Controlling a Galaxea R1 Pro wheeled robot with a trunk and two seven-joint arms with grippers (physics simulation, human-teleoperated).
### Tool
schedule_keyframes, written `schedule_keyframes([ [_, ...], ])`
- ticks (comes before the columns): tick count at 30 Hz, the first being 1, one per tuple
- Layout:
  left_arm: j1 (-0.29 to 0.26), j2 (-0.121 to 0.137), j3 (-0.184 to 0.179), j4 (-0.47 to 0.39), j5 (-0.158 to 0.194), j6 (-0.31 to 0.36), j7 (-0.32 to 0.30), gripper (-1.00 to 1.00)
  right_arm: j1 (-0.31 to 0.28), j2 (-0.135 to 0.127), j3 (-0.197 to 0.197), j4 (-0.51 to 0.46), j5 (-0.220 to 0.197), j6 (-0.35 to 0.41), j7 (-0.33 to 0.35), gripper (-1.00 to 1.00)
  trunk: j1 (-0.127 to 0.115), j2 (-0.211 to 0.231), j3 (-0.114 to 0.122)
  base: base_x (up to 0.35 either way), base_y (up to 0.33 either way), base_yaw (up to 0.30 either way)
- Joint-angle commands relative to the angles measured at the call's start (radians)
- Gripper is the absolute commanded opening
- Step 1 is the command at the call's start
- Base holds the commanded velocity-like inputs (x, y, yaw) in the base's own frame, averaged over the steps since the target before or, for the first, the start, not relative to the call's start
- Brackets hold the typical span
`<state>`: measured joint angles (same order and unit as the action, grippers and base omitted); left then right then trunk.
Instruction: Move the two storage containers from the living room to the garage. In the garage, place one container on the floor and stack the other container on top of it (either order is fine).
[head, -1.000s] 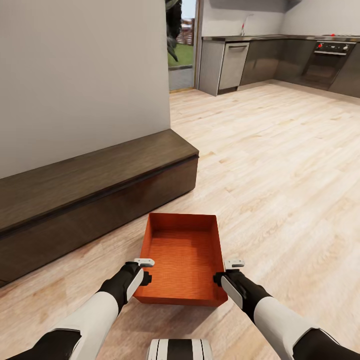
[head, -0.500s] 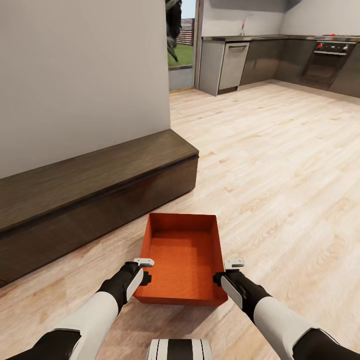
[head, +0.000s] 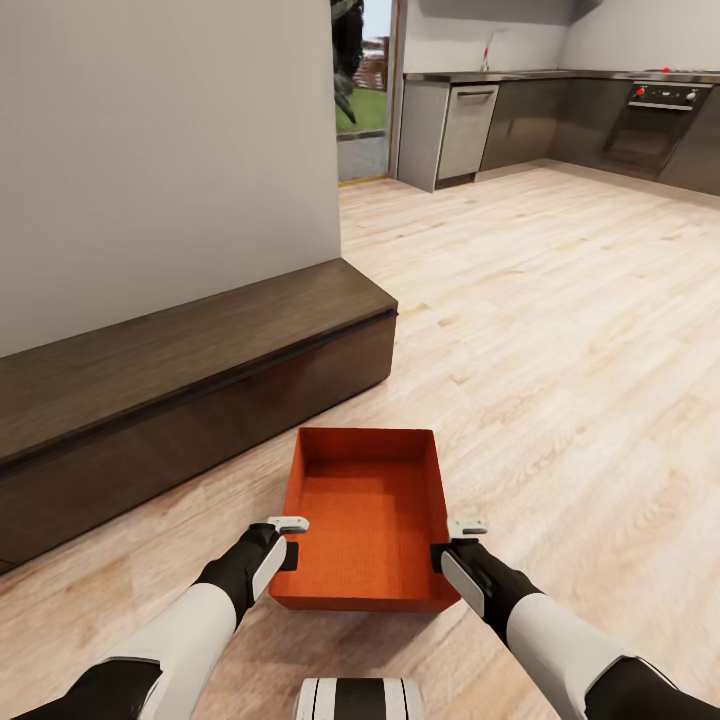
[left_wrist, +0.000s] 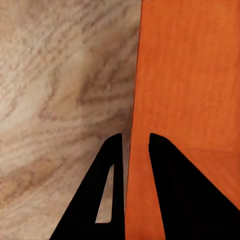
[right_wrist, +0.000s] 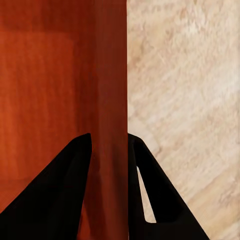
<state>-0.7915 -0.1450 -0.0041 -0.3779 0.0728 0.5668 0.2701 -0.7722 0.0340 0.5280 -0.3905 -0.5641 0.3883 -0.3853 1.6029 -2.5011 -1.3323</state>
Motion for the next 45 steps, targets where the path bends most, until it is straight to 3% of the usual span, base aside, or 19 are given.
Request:
schedule_keyframes([
  [1,0.000,0.001,-0.002,-0.002,-0.036,0.013,0.009,-1.00,-0.001,-0.002,0.008,-0.001,0.015,0.011,-0.013,-1.00,0.000,0.000,-0.001,0.000,0.000,0.000],
  [16,0.000,-0.001,-0.003,-0.003,-0.036,0.012,0.010,-1.00,-0.001,-0.004,0.008,-0.001,0.014,0.010,-0.013,-1.00,0.000,0.000,-0.001,0.000,0.000,0.000],
  [22,0.000,0.001,-0.004,-0.002,-0.036,0.012,0.009,-1.00,-0.001,-0.005,0.008,-0.001,0.015,0.009,-0.013,-1.00,-0.003,0.001,0.022,0.000,0.000,0.000],
  [45,0.000,0.001,-0.004,-0.002,-0.036,0.012,0.009,-1.00,-0.001,-0.006,0.008,-0.001,0.015,0.009,-0.013,-1.00,-0.091,0.162,0.095,0.000,0.000,0.000],
])
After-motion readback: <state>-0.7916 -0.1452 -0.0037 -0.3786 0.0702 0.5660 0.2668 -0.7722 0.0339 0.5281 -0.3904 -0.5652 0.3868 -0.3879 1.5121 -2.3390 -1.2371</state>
